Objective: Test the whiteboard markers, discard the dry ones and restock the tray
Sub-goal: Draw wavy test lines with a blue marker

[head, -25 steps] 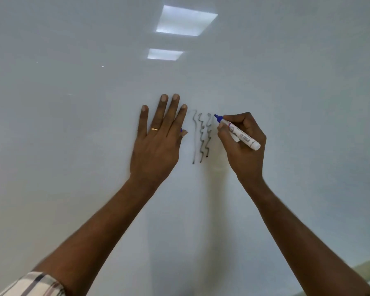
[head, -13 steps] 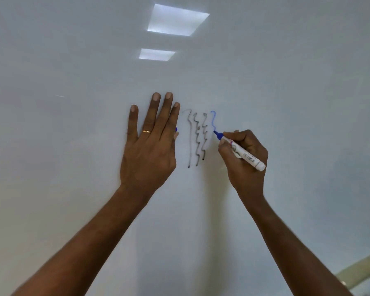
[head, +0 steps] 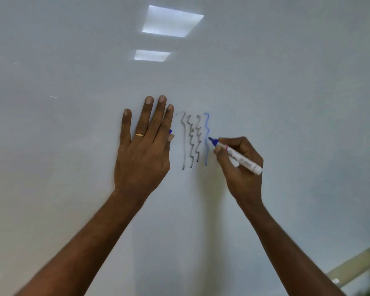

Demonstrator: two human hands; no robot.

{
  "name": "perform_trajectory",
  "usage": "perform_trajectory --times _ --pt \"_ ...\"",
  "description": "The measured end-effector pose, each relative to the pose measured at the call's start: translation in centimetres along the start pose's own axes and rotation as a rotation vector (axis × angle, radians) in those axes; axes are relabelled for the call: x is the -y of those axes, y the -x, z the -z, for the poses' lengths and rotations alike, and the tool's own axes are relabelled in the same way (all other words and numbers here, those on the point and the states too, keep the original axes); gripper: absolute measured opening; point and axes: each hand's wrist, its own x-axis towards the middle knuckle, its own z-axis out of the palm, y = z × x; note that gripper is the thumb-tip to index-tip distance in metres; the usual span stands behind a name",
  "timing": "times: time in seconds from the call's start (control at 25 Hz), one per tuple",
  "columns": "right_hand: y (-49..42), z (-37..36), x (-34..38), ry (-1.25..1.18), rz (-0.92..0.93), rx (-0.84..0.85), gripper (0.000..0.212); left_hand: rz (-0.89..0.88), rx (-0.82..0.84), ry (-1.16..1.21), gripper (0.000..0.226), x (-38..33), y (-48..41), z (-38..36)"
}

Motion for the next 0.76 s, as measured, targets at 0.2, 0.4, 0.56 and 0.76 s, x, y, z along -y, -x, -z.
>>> perform_trajectory --times 0.2,0.4,0.56,0.76 --pt "-3.9 -0.8 1.2 -0.036 0.017 -0.031 0.008 0.0 0.02 0.021 0.054 -0.1 0.0 0.2" --pt "-3.2 -0.4 0.2 -0.026 -0.003 -0.027 0.007 -0.005 0.028 0.018 0.059 -0.2 0.0 0.3" --pt "-1.7 -0.2 -0.7 0.039 0.025 -0.02 0.009 -0.016 0.011 0.005 0.06 -0.1 0.1 0.1" --pt "-0.1 0.2 -1.2 0.058 0.024 -0.017 0.013 -0.02 -0.002 -0.01 0.07 -0.1 0.1 0.0"
